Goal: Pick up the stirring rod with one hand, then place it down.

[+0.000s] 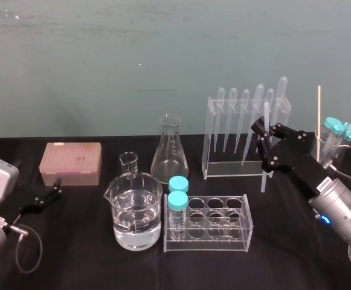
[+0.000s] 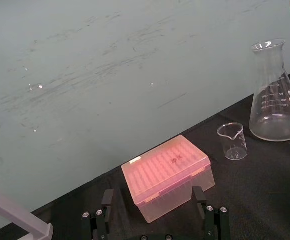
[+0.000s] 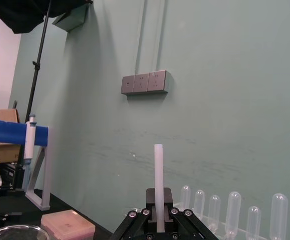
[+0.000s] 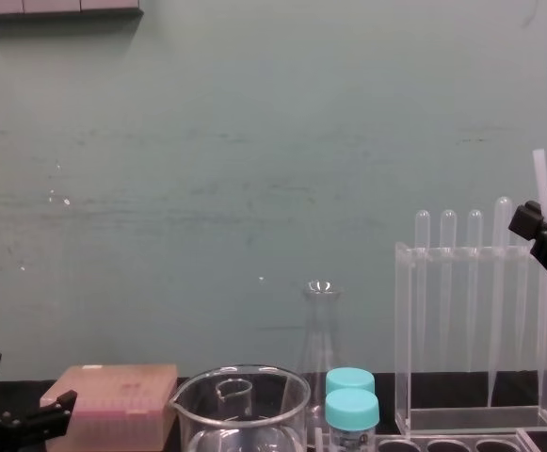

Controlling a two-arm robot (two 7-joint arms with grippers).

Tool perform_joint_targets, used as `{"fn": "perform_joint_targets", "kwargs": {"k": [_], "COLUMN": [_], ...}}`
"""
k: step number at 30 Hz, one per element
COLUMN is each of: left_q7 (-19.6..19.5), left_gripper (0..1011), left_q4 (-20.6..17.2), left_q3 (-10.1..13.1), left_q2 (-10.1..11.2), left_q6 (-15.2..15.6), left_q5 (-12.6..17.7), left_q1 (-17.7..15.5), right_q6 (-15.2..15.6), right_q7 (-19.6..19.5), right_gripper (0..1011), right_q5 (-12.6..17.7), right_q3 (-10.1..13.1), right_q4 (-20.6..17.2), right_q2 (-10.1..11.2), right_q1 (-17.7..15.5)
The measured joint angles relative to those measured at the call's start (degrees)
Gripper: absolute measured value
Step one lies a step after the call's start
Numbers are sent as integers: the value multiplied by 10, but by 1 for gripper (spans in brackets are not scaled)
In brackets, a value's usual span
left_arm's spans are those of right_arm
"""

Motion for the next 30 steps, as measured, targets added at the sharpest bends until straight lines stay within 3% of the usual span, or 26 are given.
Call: {"fn": "perform_joint_targets", "kwargs": {"k": [30], "left_q7": [0], "left_gripper": [1000], "left_q4": [0], "left_q3": [0], "left_q2": [0], "left_q6": [0], "left_q5": [0], "left_q1": [0], "right_q6": [0], "right_q7": [6], "right_gripper": [69], "right_q5": [6], "right_q3": [3], "right_q4": [-4], "right_q2": [-1], "right_q1": [-2]}}
